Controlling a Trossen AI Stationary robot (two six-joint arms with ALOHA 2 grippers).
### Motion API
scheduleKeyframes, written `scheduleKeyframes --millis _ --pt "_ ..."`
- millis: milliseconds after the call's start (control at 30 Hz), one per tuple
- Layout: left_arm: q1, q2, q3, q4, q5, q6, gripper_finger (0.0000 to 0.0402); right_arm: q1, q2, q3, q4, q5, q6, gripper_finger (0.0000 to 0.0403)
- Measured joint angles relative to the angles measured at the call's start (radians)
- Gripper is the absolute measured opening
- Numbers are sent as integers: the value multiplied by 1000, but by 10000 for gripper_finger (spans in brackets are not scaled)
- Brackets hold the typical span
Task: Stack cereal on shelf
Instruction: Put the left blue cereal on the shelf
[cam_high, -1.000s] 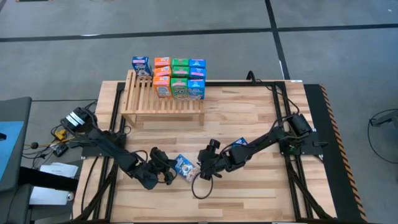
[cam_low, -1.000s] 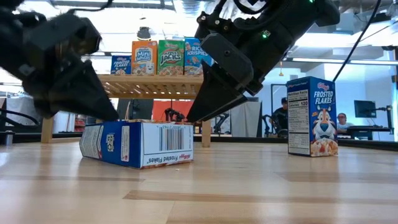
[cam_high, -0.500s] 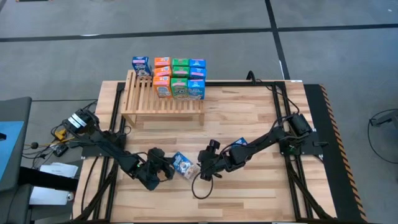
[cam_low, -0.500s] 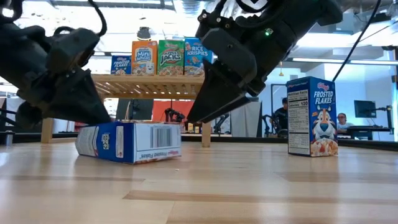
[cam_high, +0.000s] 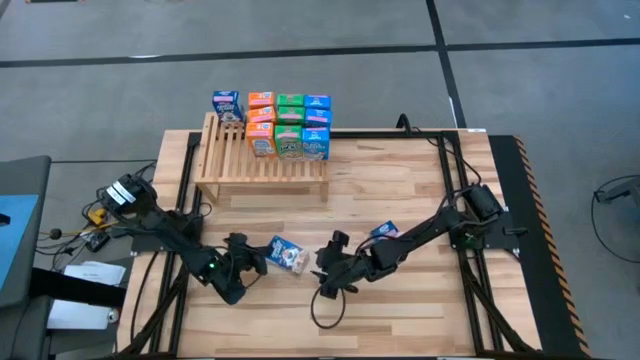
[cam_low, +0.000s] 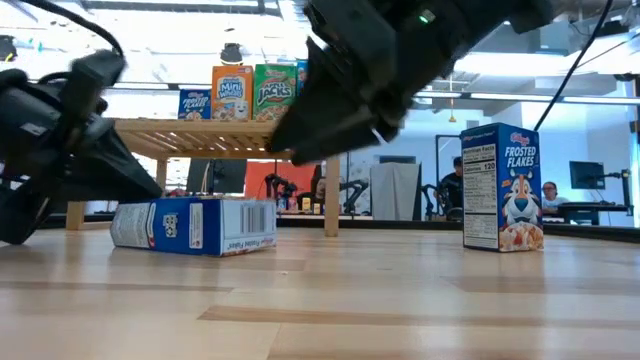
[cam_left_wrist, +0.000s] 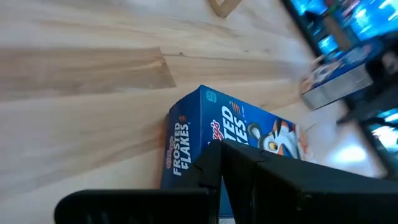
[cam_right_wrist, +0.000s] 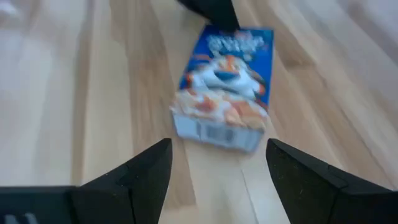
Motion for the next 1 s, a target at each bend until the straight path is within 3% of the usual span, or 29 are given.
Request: scheduleKeyframes --millis 167,367,600,700,1000 --pt "-30 3 -71 177 -57 50 0 -10 0 1 102 5 -43 283" --pt "-23 6 -57 215 -36 145 0 -52 2 1 108 -5 -45 283" --pt "-22 6 -57 211 -27 196 0 -173 2 25 85 -328 146 310" --pt "-23 7 -57 212 -52 219 0 -216 2 37 87 -436 136 335" --pt "-23 6 -58 223 -110 277 0 -219 2 37 14 -342 33 360"
